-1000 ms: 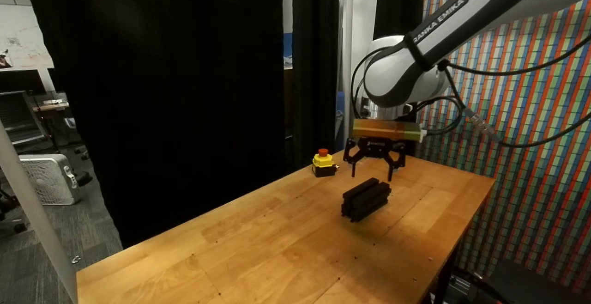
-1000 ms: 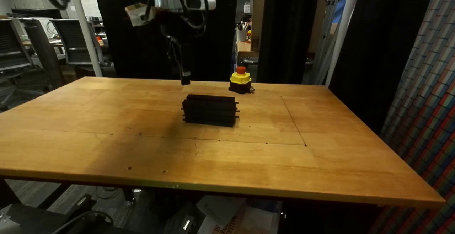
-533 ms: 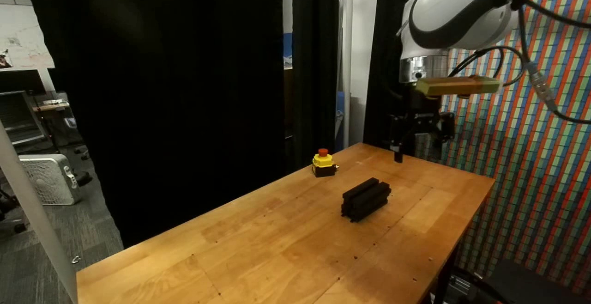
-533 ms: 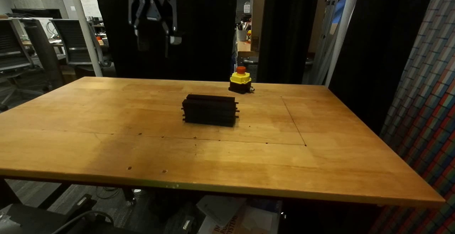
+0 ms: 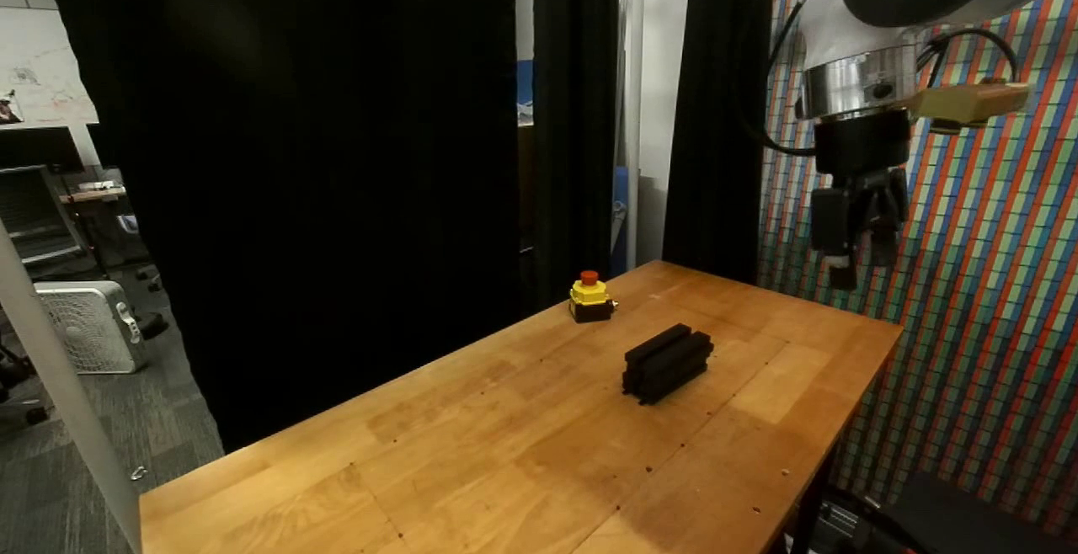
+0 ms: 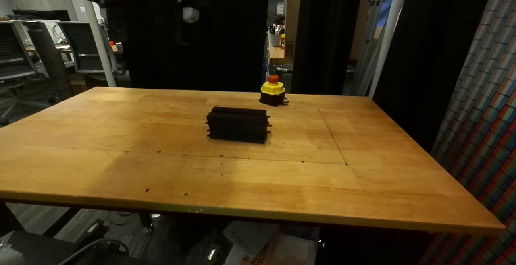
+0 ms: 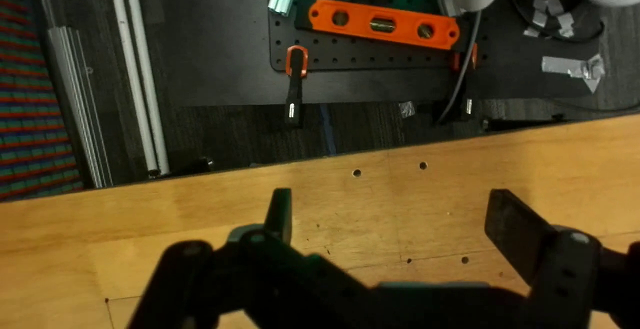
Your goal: Stack the black objects together
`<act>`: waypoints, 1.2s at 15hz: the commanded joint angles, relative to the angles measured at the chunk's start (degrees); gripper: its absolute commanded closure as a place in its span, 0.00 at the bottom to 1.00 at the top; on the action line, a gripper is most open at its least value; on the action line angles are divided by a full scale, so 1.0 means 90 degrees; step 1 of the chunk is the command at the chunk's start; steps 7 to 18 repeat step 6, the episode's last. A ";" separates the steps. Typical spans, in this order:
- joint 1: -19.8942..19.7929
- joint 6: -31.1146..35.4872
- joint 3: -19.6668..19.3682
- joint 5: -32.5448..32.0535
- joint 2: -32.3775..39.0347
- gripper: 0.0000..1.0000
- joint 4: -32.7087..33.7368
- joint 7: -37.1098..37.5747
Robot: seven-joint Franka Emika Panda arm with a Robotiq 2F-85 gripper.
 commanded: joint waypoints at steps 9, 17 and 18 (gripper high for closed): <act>0.0077 0.0036 -0.0175 -0.0299 -0.0629 0.00 -0.0346 -0.0731; 0.0077 0.0036 -0.0175 -0.0299 -0.0629 0.00 -0.0346 -0.0731; 0.0077 0.0036 -0.0175 -0.0299 -0.0629 0.00 -0.0346 -0.0731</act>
